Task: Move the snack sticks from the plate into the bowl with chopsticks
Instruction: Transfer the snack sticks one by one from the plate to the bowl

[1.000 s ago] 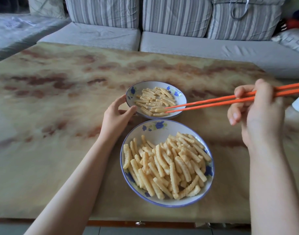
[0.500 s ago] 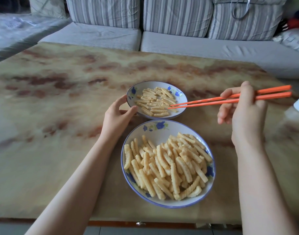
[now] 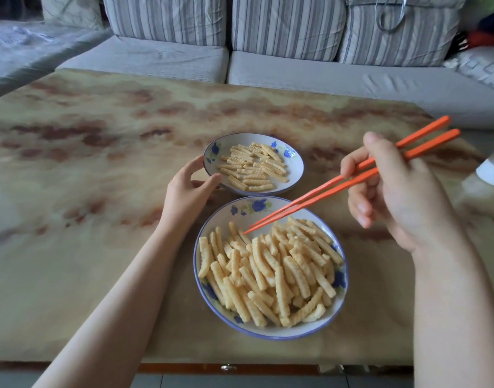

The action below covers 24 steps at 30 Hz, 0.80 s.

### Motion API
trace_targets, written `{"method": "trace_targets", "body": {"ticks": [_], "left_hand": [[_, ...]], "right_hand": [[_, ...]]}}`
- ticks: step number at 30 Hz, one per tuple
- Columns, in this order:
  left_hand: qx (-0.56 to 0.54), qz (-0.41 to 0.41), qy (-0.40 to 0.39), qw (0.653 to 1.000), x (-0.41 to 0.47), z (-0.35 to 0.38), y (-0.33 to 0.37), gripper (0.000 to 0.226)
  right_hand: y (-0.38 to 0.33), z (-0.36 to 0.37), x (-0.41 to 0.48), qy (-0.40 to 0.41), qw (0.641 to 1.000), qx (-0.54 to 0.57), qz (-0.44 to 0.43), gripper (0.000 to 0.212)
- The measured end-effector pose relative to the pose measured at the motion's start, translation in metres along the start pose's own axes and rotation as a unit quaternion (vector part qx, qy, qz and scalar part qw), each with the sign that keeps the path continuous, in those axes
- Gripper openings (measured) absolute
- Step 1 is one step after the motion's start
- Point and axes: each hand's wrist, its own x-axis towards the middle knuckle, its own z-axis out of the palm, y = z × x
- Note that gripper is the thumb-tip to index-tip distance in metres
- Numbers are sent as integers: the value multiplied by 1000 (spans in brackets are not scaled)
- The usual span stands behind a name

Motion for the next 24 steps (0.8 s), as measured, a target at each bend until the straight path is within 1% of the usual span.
{"method": "trace_targets", "body": {"ticks": [5,9,14,18,21,23,24], "left_hand": [[7,-2,2,1000,1,0,-1,43],[4,-8,1,1000,2,0,-3,44],[11,3,1,1000,2,0,-3,44],[13,6,-2,1000,2,0,-2,44],[12,2,-3,1000,2,-1,-3,45],[16,5,-5,1000,2,-1,-4,47],[17,6,-5,1000,2,-1,-4,47]], "right_hand": [[1,2,1,-18,1000,-8,8,49],[4,7,2,-5,1000,-6,-1,50],[6,8,5,53,998,14,-28,60],[2,5,7,105,991,63,-53,63],[-2,3,8,159,979,104,-79,66],[0,5,8,189,972,100,-96,65],[4,6,9,202,970,87,-100,61]]}}
